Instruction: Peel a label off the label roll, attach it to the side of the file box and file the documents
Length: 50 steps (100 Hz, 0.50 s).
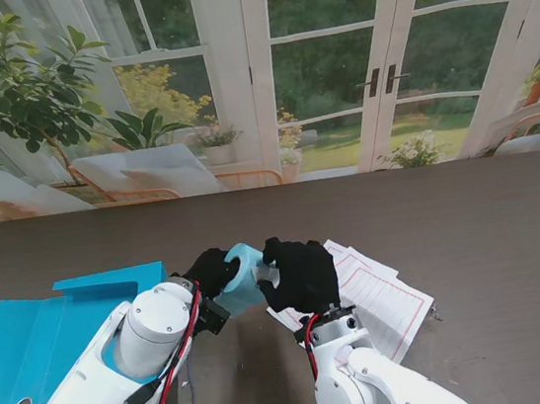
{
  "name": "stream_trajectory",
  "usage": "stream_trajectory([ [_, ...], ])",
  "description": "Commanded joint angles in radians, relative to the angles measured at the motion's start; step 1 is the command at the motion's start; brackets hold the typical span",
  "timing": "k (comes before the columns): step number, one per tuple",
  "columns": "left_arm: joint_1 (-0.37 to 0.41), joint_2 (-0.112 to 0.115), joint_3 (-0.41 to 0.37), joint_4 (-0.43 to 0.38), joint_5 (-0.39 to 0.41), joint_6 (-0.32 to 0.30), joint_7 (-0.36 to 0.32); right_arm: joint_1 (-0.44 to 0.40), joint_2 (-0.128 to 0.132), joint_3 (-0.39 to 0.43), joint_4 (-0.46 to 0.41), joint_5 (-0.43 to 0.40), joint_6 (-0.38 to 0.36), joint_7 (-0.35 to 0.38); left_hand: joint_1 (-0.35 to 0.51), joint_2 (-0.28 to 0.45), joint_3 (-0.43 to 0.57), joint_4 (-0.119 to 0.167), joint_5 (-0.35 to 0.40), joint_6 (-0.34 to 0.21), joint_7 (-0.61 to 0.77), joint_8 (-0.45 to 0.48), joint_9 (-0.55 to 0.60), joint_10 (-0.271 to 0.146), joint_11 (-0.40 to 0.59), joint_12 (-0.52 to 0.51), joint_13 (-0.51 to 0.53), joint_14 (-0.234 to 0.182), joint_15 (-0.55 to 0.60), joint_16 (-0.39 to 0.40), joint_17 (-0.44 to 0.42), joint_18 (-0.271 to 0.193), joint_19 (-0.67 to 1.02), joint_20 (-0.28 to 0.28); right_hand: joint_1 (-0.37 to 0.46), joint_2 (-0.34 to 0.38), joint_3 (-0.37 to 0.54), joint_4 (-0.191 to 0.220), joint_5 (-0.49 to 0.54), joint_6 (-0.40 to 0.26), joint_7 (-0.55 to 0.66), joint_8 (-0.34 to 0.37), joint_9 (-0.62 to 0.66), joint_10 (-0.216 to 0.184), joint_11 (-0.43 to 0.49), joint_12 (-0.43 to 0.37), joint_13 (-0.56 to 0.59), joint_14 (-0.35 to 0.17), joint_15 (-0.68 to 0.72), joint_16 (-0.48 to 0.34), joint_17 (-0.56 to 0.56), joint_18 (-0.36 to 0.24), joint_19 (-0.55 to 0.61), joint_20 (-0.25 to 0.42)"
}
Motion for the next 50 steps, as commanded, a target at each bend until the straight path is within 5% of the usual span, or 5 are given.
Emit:
stream_trajectory([
  [1, -0.008, -0.01, -0.006, -0.033, -0.008, -0.004, -0.018, -0.011, -0.004, -0.007, 0.006, -0.002, -0.002, 0.02, 0.177, 0.162, 0.267, 0.077, 0.093, 0.168, 0.223, 0.094, 0.044, -0.194, 0.054, -0.001, 0.029, -0.145, 0.1, -0.006, 0.064, 0.016, 0.229, -0.009, 0.06, -0.077, 0.06, -0.017, 0.095, -0.168, 0.089, 0.005, 0.028, -0.029, -0.006, 0.024, 0.044, -0.019, 0.02, 0.017, -0.125, 0.015, 0.042, -0.014],
  [50, -0.004, -0.01, -0.01, -0.042, -0.008, 0.012, -0.018, -0.011, -0.003, 0.004, 0.005, 0.007, -0.004, 0.03, 0.175, 0.164, 0.266, 0.076, 0.089, 0.166, 0.222, 0.096, 0.045, -0.192, 0.049, 0.004, 0.029, -0.141, 0.096, -0.006, 0.063, 0.019, 0.227, -0.012, 0.08, -0.041, 0.106, -0.003, 0.142, -0.214, 0.169, 0.046, 0.114, -0.046, 0.006, 0.096, 0.113, -0.034, 0.132, 0.068, -0.04, 0.0, 0.079, -0.006],
])
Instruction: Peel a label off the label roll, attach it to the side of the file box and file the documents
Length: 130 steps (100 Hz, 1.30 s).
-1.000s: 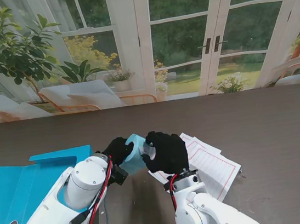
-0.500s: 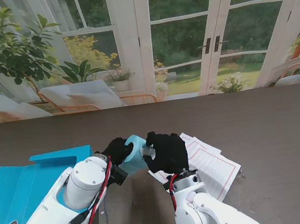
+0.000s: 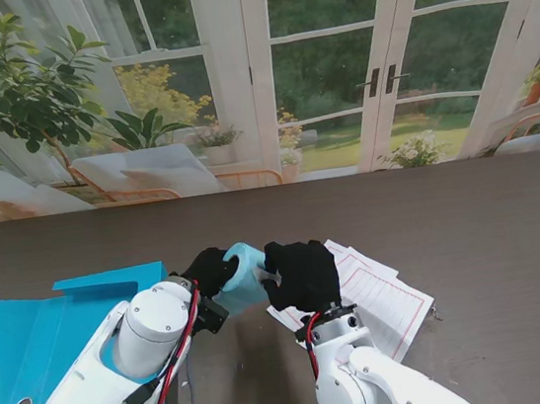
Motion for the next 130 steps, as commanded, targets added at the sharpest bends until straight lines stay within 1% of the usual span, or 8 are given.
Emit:
stream_trajectory([
  [1, -0.006, -0.01, -0.003, -0.031, -0.008, -0.002, -0.02, -0.009, -0.003, -0.003, 0.006, 0.003, -0.006, 0.02, 0.175, 0.166, 0.266, 0.076, 0.089, 0.164, 0.226, 0.096, 0.044, -0.192, 0.048, 0.001, 0.029, -0.141, 0.096, -0.006, 0.063, 0.018, 0.227, -0.004, 0.027, -0.007, 0.072, -0.003, 0.002, -0.058, -0.01, 0.002, 0.03, -0.023, 0.018, 0.025, 0.027, -0.022, 0.031, 0.018, -0.039, -0.002, 0.049, -0.006],
  [15, -0.005, -0.01, -0.004, -0.033, -0.009, 0.003, -0.021, -0.009, -0.004, 0.0, 0.008, 0.013, -0.023, 0.023, 0.175, 0.166, 0.266, 0.076, 0.087, 0.165, 0.226, 0.097, 0.044, -0.192, 0.047, 0.002, 0.029, -0.139, 0.094, -0.006, 0.063, 0.018, 0.227, -0.004, 0.003, 0.074, 0.092, 0.01, -0.039, -0.035, 0.017, 0.066, 0.019, -0.015, 0.047, 0.055, 0.026, -0.024, 0.074, 0.025, -0.026, -0.016, 0.049, -0.009],
  [29, -0.004, -0.01, -0.005, -0.034, -0.009, 0.008, -0.022, -0.01, 0.001, 0.007, 0.005, 0.016, -0.049, 0.035, 0.175, 0.166, 0.267, 0.076, 0.086, 0.165, 0.225, 0.096, 0.045, -0.191, 0.045, 0.004, 0.029, -0.137, 0.092, -0.006, 0.063, 0.017, 0.227, -0.005, -0.006, 0.12, 0.105, 0.019, -0.058, -0.014, 0.018, 0.102, 0.014, -0.01, 0.055, 0.062, 0.026, -0.025, 0.091, 0.026, -0.021, -0.018, 0.048, -0.01],
  [43, -0.005, -0.011, -0.005, -0.032, -0.01, 0.013, -0.02, -0.013, 0.002, 0.016, 0.004, 0.028, -0.069, 0.045, 0.175, 0.165, 0.267, 0.076, 0.085, 0.165, 0.226, 0.098, 0.045, -0.191, 0.044, 0.005, 0.029, -0.137, 0.092, -0.006, 0.063, 0.017, 0.227, -0.005, 0.001, 0.116, 0.14, 0.021, -0.056, 0.003, 0.021, 0.123, 0.013, 0.0, 0.071, 0.077, 0.026, -0.016, 0.118, 0.036, -0.011, -0.018, 0.047, -0.009],
  [60, -0.008, -0.009, -0.003, -0.031, -0.012, 0.022, -0.029, -0.013, 0.004, 0.021, 0.005, 0.034, -0.077, 0.055, 0.174, 0.167, 0.267, 0.076, 0.082, 0.163, 0.225, 0.099, 0.044, -0.19, 0.041, 0.007, 0.029, -0.136, 0.091, -0.006, 0.062, 0.017, 0.227, -0.005, 0.011, 0.08, 0.178, 0.011, -0.043, -0.004, 0.021, 0.138, 0.027, 0.001, 0.076, 0.087, 0.028, -0.03, 0.159, 0.053, 0.022, -0.02, 0.041, -0.01],
  [67, -0.008, -0.01, -0.003, -0.032, -0.012, 0.027, -0.028, -0.014, 0.007, 0.023, 0.003, 0.031, -0.078, 0.059, 0.174, 0.167, 0.266, 0.075, 0.082, 0.163, 0.225, 0.099, 0.044, -0.19, 0.04, 0.007, 0.029, -0.136, 0.09, -0.006, 0.062, 0.017, 0.227, -0.005, 0.01, 0.069, 0.19, 0.007, -0.045, -0.013, 0.024, 0.144, 0.029, -0.007, 0.076, 0.093, 0.028, -0.039, 0.168, 0.056, 0.031, -0.023, 0.036, -0.011],
  [96, -0.01, -0.011, -0.005, -0.031, -0.011, 0.037, -0.023, -0.022, 0.011, 0.033, -0.006, 0.032, -0.088, 0.068, 0.174, 0.169, 0.269, 0.076, 0.082, 0.164, 0.224, 0.099, 0.045, -0.19, 0.038, 0.011, 0.029, -0.135, 0.089, -0.005, 0.062, 0.017, 0.226, -0.005, 0.006, 0.08, 0.185, 0.007, -0.054, -0.01, 0.031, 0.145, 0.026, -0.006, 0.074, 0.103, 0.028, -0.039, 0.176, 0.059, 0.033, -0.021, 0.034, -0.005],
  [130, -0.013, -0.015, -0.005, -0.024, -0.012, 0.048, -0.015, -0.033, 0.01, 0.049, -0.019, 0.049, -0.104, 0.071, 0.173, 0.169, 0.269, 0.075, 0.08, 0.165, 0.223, 0.099, 0.045, -0.19, 0.037, 0.012, 0.029, -0.135, 0.089, -0.005, 0.062, 0.017, 0.226, -0.005, 0.005, 0.087, 0.192, 0.007, -0.06, -0.016, 0.035, 0.149, 0.02, -0.007, 0.075, 0.109, 0.027, -0.042, 0.175, 0.058, 0.034, -0.028, 0.03, -0.001],
])
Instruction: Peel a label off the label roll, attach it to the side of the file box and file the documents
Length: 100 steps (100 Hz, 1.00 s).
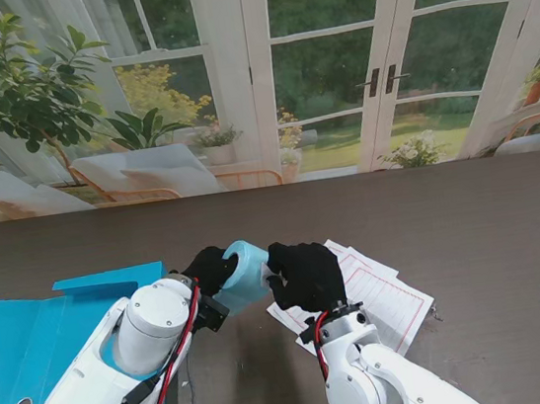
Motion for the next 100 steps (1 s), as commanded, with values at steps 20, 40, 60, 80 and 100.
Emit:
stream_trajectory([
  [20, -0.005, -0.011, -0.005, -0.01, -0.001, 0.016, -0.009, -0.01, -0.005, 0.004, -0.006, 0.017, -0.015, 0.011, 0.173, 0.164, 0.267, 0.074, 0.08, 0.165, 0.224, 0.095, 0.045, -0.189, 0.036, 0.015, 0.029, -0.134, 0.089, -0.005, 0.061, 0.017, 0.226, -0.003, 0.008, -0.009, 0.11, 0.007, -0.017, -0.026, 0.015, 0.017, 0.016, -0.009, 0.025, 0.02, 0.027, -0.029, 0.011, 0.009, 0.032, -0.034, 0.016, -0.001],
  [40, -0.007, -0.011, -0.004, -0.007, 0.003, 0.026, -0.01, -0.012, -0.007, 0.007, -0.01, 0.025, -0.019, 0.01, 0.173, 0.166, 0.268, 0.074, 0.079, 0.164, 0.224, 0.096, 0.045, -0.19, 0.036, 0.016, 0.029, -0.134, 0.088, -0.005, 0.059, 0.016, 0.224, -0.003, 0.008, -0.007, 0.111, 0.007, -0.017, -0.027, 0.016, 0.017, 0.016, -0.009, 0.026, 0.02, 0.028, -0.032, 0.012, 0.01, 0.036, -0.038, 0.012, -0.002],
  [60, -0.017, -0.007, 0.003, 0.007, 0.043, 0.036, -0.011, -0.011, -0.005, 0.016, -0.013, 0.025, -0.021, 0.014, 0.172, 0.167, 0.268, 0.074, 0.077, 0.164, 0.224, 0.097, 0.045, -0.19, 0.035, 0.016, 0.029, -0.134, 0.088, -0.004, 0.057, 0.016, 0.224, -0.002, 0.008, -0.007, 0.111, 0.007, -0.018, -0.026, 0.017, 0.017, 0.015, -0.009, 0.027, 0.019, 0.027, -0.031, 0.012, 0.01, 0.036, -0.038, 0.009, -0.001],
  [80, -0.041, -0.003, 0.021, 0.036, 0.079, 0.04, -0.021, -0.014, -0.002, 0.042, -0.022, 0.033, -0.024, 0.025, 0.17, 0.169, 0.266, 0.072, 0.076, 0.162, 0.224, 0.097, 0.045, -0.19, 0.034, 0.017, 0.029, -0.134, 0.088, -0.004, 0.057, 0.015, 0.223, -0.002, 0.009, -0.008, 0.11, 0.007, -0.017, -0.025, 0.018, 0.017, 0.015, -0.008, 0.028, 0.019, 0.027, -0.03, 0.012, 0.011, 0.036, -0.035, 0.008, -0.001],
  [100, -0.077, 0.002, 0.047, 0.076, 0.119, 0.035, -0.034, -0.018, 0.005, 0.067, -0.034, 0.031, -0.027, 0.039, 0.171, 0.168, 0.266, 0.071, 0.076, 0.161, 0.225, 0.097, 0.045, -0.19, 0.033, 0.018, 0.029, -0.134, 0.088, -0.004, 0.057, 0.015, 0.223, -0.001, 0.009, -0.007, 0.11, 0.007, -0.017, -0.022, 0.018, 0.017, 0.015, -0.008, 0.028, 0.019, 0.026, -0.03, 0.011, 0.011, 0.035, -0.035, 0.007, 0.0],
])
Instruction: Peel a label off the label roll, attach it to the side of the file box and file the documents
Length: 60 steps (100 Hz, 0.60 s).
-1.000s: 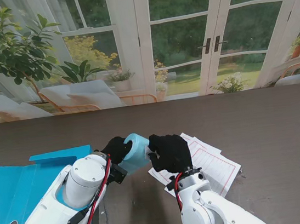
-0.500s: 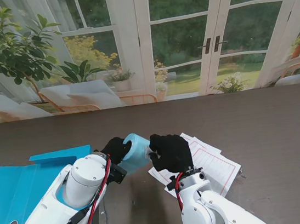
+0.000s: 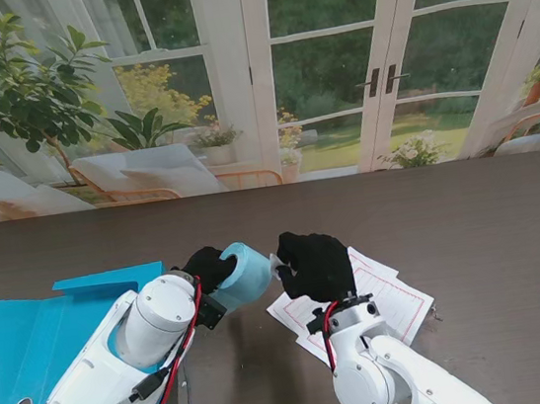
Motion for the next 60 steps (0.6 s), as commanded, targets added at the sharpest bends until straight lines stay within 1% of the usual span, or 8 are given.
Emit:
stream_trajectory([
  [1, -0.024, -0.001, 0.006, 0.013, 0.019, -0.005, -0.024, -0.006, 0.005, 0.011, -0.014, -0.001, -0.006, 0.019, 0.171, 0.168, 0.266, 0.072, 0.076, 0.161, 0.225, 0.095, 0.045, -0.19, 0.033, 0.018, 0.029, -0.134, 0.088, -0.004, 0.057, 0.015, 0.223, -0.001, 0.008, -0.007, 0.109, 0.007, -0.017, -0.022, 0.018, 0.009, 0.014, -0.008, 0.018, 0.017, 0.027, -0.028, 0.01, 0.009, 0.035, -0.025, 0.007, 0.0],
  [21, -0.068, 0.009, 0.044, 0.071, 0.099, -0.034, -0.04, -0.017, 0.013, 0.047, -0.025, -0.005, -0.019, 0.031, 0.169, 0.169, 0.262, 0.069, 0.075, 0.156, 0.226, 0.096, 0.044, -0.191, 0.032, 0.02, 0.029, -0.134, 0.088, -0.004, 0.054, 0.011, 0.222, -0.001, 0.009, -0.006, 0.109, 0.008, -0.018, -0.023, 0.017, 0.01, 0.014, -0.009, 0.018, 0.017, 0.027, -0.026, 0.009, 0.009, 0.034, -0.025, 0.006, 0.0],
  [37, -0.109, 0.016, 0.085, 0.133, 0.154, -0.064, -0.056, -0.026, 0.016, 0.076, -0.026, -0.002, -0.029, 0.033, 0.166, 0.172, 0.26, 0.066, 0.067, 0.149, 0.227, 0.098, 0.043, -0.195, 0.028, 0.028, 0.029, -0.134, 0.086, -0.005, 0.042, 0.001, 0.217, -0.001, 0.01, -0.006, 0.107, 0.008, -0.018, -0.023, 0.017, 0.01, 0.014, -0.007, 0.017, 0.016, 0.027, -0.022, 0.008, 0.009, 0.032, -0.024, 0.004, 0.0],
  [45, -0.132, 0.016, 0.112, 0.17, 0.172, -0.077, -0.059, -0.029, 0.016, 0.086, -0.023, 0.005, -0.032, 0.034, 0.166, 0.173, 0.26, 0.066, 0.066, 0.149, 0.227, 0.099, 0.043, -0.193, 0.027, 0.031, 0.029, -0.134, 0.086, -0.005, 0.042, -0.002, 0.218, 0.0, 0.011, -0.005, 0.107, 0.009, -0.018, -0.023, 0.017, 0.01, 0.014, -0.006, 0.017, 0.016, 0.027, -0.028, 0.007, 0.009, 0.031, -0.023, 0.003, 0.0],
  [51, -0.151, 0.014, 0.133, 0.2, 0.182, -0.089, -0.059, -0.03, 0.015, 0.091, -0.02, 0.01, -0.032, 0.034, 0.166, 0.173, 0.26, 0.065, 0.065, 0.146, 0.228, 0.1, 0.042, -0.191, 0.026, 0.034, 0.029, -0.133, 0.085, -0.005, 0.039, -0.004, 0.216, 0.0, 0.01, -0.005, 0.106, 0.009, -0.018, -0.023, 0.017, 0.01, 0.013, -0.006, 0.017, 0.016, 0.027, -0.023, 0.006, 0.009, 0.031, -0.022, 0.003, 0.001],
  [60, -0.178, 0.011, 0.166, 0.243, 0.196, -0.104, -0.06, -0.03, 0.011, 0.094, -0.014, 0.023, -0.032, 0.029, 0.166, 0.173, 0.262, 0.066, 0.06, 0.146, 0.224, 0.1, 0.042, -0.182, 0.019, 0.049, 0.028, -0.124, 0.076, -0.006, 0.022, -0.005, 0.208, 0.003, 0.011, -0.005, 0.106, 0.009, -0.018, -0.023, 0.017, 0.01, 0.012, -0.005, 0.017, 0.016, 0.027, -0.021, 0.005, 0.009, 0.029, -0.022, 0.002, 0.001],
])
